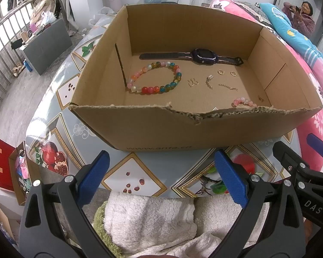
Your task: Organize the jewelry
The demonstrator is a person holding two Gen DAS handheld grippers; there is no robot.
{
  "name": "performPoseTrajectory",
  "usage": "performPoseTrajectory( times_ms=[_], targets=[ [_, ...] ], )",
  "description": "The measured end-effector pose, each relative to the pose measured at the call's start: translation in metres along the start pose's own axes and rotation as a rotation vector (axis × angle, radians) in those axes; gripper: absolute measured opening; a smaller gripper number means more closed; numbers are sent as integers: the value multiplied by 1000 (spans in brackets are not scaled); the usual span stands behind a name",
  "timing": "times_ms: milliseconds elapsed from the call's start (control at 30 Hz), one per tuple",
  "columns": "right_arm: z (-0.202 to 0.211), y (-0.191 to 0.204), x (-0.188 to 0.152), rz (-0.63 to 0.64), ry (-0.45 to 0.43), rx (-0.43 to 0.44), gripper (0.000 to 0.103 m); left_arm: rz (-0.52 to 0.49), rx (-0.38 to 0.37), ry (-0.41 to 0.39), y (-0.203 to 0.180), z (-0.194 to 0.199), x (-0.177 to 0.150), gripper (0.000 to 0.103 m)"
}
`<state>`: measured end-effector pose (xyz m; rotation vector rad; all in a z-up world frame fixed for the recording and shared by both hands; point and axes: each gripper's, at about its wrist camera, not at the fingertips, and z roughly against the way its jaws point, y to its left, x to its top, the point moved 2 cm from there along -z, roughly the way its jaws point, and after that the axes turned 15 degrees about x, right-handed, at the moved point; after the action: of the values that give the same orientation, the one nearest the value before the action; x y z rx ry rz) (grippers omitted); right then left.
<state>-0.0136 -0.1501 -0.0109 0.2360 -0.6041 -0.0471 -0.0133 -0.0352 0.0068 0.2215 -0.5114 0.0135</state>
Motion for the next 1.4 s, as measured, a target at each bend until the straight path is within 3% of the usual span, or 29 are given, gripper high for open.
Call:
performPoseTrajectory(
  times_ms=[1400],
  targets=[
    [-1,-2,0,-6,7,2,97,2,-3,14,0,-4,0,94]
  ],
)
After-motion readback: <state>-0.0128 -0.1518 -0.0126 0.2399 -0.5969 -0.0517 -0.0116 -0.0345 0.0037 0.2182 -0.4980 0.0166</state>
